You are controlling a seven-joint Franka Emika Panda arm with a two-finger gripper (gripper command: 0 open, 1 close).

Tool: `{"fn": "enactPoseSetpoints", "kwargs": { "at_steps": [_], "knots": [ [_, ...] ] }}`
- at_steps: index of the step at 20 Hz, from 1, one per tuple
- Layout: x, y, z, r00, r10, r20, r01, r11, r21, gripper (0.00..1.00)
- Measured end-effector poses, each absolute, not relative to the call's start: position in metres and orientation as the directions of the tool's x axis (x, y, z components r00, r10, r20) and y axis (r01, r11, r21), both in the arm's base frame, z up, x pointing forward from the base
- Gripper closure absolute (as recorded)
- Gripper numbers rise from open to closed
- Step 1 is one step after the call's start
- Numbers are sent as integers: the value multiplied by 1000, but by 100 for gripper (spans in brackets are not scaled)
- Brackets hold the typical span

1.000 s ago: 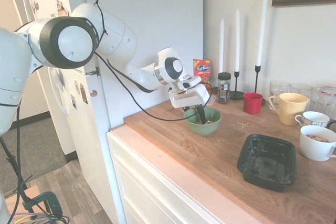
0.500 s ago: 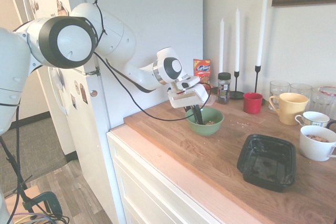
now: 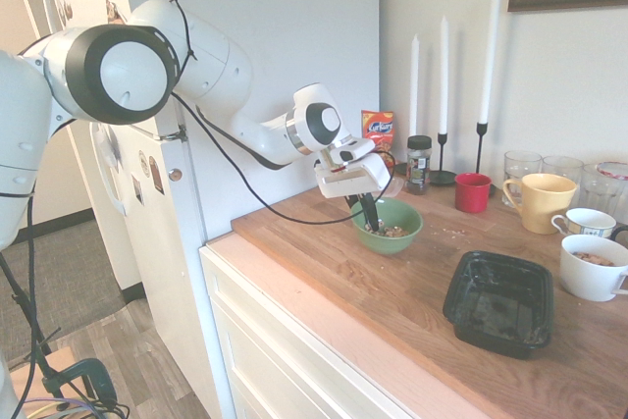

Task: Pour the cereal into the box

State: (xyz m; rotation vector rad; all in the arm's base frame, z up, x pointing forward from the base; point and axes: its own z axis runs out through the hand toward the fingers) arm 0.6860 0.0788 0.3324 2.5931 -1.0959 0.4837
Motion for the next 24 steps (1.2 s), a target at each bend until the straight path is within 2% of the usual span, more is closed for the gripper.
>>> {"fn": "enactPoseSetpoints", "kwargs": {
  "at_steps": [7,13,24],
  "knots": [
    [670,54,381,627,-682,378,-748,-662,46,100],
    [669,-22,426,584,-740,332,-775,-631,-42,100],
    [650,-142,450,538,-833,130,-807,-553,-206,100]
  ]
}}
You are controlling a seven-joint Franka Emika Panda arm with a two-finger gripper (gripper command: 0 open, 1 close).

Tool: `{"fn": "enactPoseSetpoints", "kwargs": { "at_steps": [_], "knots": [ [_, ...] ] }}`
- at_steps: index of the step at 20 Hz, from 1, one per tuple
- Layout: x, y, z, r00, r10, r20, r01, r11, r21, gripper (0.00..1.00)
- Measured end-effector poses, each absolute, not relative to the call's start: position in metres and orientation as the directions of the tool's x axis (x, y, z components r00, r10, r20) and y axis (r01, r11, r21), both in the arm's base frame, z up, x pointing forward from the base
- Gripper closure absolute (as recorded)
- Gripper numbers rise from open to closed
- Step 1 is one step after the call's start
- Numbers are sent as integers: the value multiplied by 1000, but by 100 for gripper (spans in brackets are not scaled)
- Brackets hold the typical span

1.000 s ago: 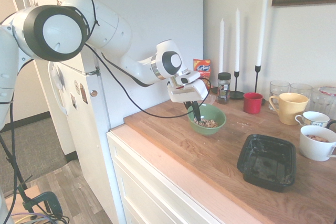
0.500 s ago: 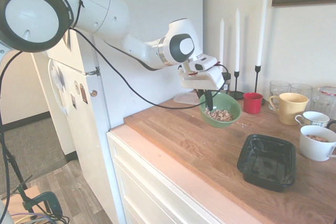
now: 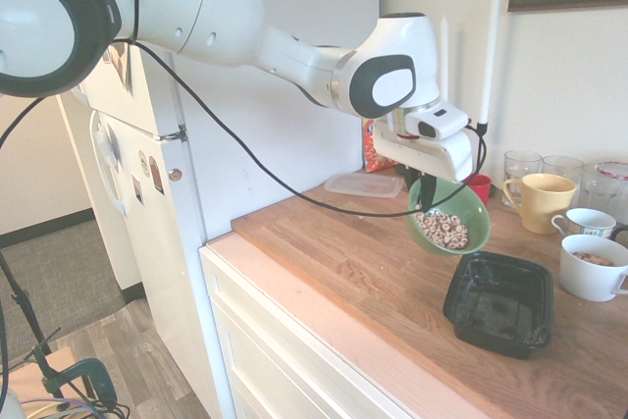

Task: Pour the cereal into the box

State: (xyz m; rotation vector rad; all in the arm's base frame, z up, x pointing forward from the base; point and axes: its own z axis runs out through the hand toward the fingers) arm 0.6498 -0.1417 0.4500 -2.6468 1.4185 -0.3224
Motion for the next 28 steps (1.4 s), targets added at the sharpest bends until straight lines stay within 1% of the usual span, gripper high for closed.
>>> {"fn": "enactPoseSetpoints", "kwargs": {
  "at_steps": [4,7,12,16,22,28],
  "knots": [
    [643,-170,457,520,-851,74,-817,-521,-247,100],
    [638,-186,457,519,-855,6,-818,-498,-288,100],
    [630,-216,446,504,-856,-114,-825,-438,-357,100],
    [620,-249,438,482,-861,-165,-835,-393,-386,100],
    [622,-276,432,514,-814,-271,-803,-345,-486,100],
    [636,-286,412,535,-771,-346,-781,-294,-551,100]
  ]
}}
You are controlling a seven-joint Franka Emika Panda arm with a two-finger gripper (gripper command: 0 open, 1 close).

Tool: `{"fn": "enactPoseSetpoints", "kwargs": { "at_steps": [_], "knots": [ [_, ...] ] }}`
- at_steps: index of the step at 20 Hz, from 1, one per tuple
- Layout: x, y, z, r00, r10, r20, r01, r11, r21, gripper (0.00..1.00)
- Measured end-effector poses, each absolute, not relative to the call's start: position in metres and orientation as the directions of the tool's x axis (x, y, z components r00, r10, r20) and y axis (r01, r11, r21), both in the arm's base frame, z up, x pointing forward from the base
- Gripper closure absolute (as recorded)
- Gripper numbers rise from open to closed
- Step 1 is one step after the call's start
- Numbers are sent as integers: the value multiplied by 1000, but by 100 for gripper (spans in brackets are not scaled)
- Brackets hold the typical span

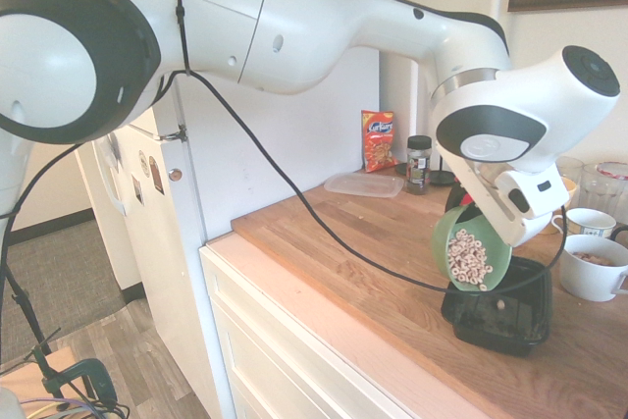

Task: Pour the cereal into the box

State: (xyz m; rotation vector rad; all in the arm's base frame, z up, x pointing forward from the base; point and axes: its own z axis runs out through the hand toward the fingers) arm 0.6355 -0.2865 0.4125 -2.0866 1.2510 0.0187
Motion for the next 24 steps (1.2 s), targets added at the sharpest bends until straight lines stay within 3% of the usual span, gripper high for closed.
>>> {"fn": "enactPoseSetpoints", "kwargs": {
  "at_steps": [10,24],
  "knots": [
    [630,-302,412,595,-715,-368,-683,-207,-701,100],
    [616,-338,385,643,-654,-398,-580,-77,-811,100]
  ]
}}
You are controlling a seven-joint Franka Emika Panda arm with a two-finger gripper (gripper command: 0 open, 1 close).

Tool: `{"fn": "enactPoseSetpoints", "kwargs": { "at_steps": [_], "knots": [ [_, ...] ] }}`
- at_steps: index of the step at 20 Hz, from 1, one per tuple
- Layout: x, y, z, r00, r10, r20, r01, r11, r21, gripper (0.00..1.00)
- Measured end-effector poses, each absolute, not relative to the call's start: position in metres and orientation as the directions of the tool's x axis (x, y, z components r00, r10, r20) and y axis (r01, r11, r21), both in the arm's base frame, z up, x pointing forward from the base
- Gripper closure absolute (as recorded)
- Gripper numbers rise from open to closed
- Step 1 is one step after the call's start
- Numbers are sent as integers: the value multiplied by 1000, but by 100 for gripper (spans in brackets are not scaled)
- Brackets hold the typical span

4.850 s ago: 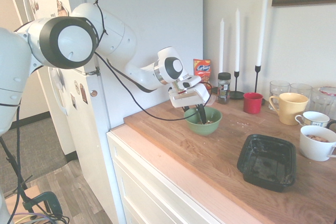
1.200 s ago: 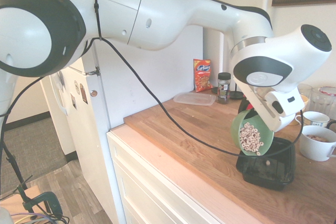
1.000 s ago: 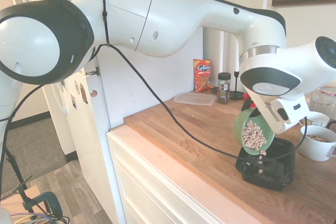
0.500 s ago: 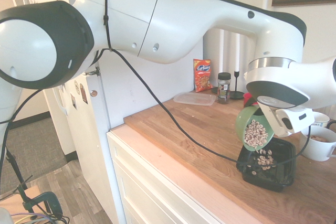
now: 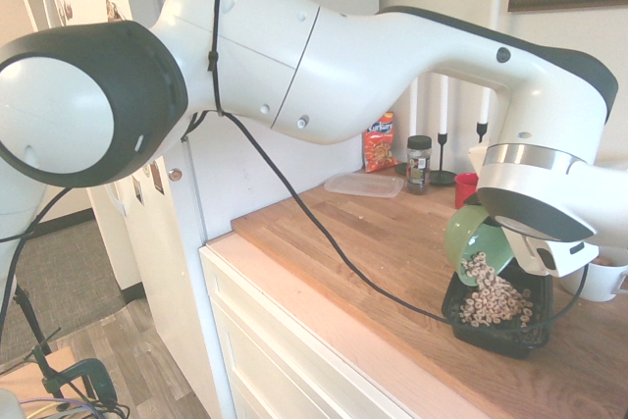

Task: Pour the cereal into the box

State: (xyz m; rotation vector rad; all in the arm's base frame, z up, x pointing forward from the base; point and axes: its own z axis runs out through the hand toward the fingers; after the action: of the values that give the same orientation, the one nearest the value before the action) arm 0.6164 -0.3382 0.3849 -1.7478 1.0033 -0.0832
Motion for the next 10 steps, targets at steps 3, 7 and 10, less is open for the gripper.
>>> {"fn": "enactPoseSetpoints", "kwargs": {
  "at_steps": [3,7,10],
  "knots": [
    [614,-343,386,670,-624,-403,-540,-37,-841,100],
    [612,-354,374,682,-608,-406,-510,3,-860,100],
    [611,-363,371,689,-603,-402,-493,17,-870,100]
  ]
}}
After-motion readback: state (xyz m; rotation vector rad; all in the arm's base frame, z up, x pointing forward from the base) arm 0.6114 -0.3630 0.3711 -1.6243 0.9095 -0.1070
